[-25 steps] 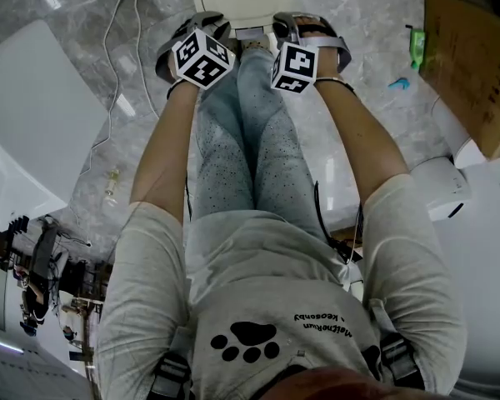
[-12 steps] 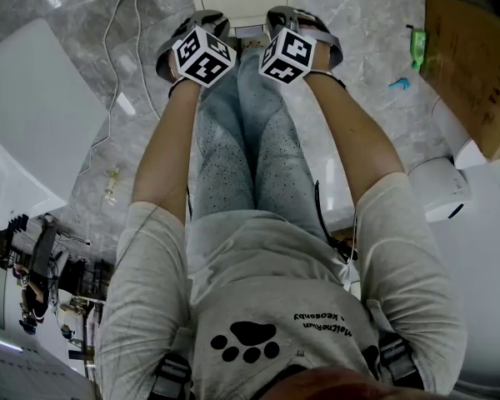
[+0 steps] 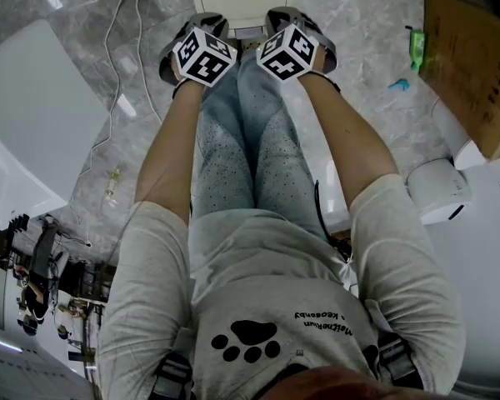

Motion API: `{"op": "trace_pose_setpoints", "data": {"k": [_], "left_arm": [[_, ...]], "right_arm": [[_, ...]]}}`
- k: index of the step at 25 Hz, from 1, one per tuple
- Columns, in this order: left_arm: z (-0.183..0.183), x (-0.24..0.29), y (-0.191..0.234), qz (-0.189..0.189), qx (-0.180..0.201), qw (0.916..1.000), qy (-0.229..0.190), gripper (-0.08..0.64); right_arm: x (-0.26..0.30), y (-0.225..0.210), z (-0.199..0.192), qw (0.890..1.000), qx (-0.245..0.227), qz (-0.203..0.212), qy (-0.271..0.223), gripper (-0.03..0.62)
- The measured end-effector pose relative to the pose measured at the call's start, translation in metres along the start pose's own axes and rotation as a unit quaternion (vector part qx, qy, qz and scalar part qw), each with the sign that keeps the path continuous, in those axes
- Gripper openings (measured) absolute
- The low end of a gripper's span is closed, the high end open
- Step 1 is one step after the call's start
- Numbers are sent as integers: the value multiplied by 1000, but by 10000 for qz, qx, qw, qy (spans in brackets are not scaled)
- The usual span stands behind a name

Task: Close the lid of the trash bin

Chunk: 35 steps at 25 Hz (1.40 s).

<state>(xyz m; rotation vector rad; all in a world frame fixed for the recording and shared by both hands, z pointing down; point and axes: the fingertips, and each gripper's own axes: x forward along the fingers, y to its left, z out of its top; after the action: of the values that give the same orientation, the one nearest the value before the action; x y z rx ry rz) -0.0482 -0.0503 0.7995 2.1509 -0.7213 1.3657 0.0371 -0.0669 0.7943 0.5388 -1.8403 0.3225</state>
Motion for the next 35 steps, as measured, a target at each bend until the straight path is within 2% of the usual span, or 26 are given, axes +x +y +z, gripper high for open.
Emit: {"op": "trace_pose_setpoints", "data": {"k": [9,18,24,30,35], "left_arm": [[15,-33,7,59,-595,9978,-296,31],[70,-98,16,185,-1004,9911,-854,20],[110,-163,29,461,-1417,9789,-1397,20],[144,-237,32,759,-1525,9668,-1906,20],[170,-303,21,958,-1584,9549,-2319,20]], "right_arm": [[-34,-9,11,9960,857,-95,-243,32],[-98,-28,54,9865,1446,-380,-670,32],[-154,-46,99,9730,1881,-593,-1195,32],[-228,-60,138,9571,2131,-901,-1746,32],[-295,-64,154,9443,2216,-1157,-2138,32]]}}
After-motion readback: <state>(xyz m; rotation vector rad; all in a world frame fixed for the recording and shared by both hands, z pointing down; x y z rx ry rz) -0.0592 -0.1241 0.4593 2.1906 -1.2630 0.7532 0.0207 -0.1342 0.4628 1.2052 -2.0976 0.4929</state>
